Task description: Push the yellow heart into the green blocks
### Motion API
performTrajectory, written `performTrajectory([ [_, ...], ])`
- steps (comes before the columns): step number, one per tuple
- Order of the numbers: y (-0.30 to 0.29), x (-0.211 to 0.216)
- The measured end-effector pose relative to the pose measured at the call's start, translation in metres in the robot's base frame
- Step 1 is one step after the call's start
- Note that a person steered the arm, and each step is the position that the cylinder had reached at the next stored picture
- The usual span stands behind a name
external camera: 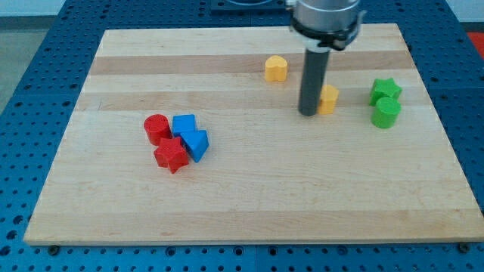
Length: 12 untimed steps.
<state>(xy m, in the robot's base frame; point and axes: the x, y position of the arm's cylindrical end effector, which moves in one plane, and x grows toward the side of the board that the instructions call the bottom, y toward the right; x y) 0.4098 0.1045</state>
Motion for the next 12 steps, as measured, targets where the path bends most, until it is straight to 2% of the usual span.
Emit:
performTrajectory([
  [1,0.029,-0.004],
  [2,0.006,-0.003],
  [3,-0.044,-0.008],
  [4,-0.067,-0.033],
  [6,-0.022,-0.086],
  [7,-0.034,-0.125],
  [8,-0.087,-0.121],
  [9,-0.086,-0.075],
  [10,-0.075,-0.05],
  [11,-0.096,-0.075],
  [12,-0.093,-0.121],
])
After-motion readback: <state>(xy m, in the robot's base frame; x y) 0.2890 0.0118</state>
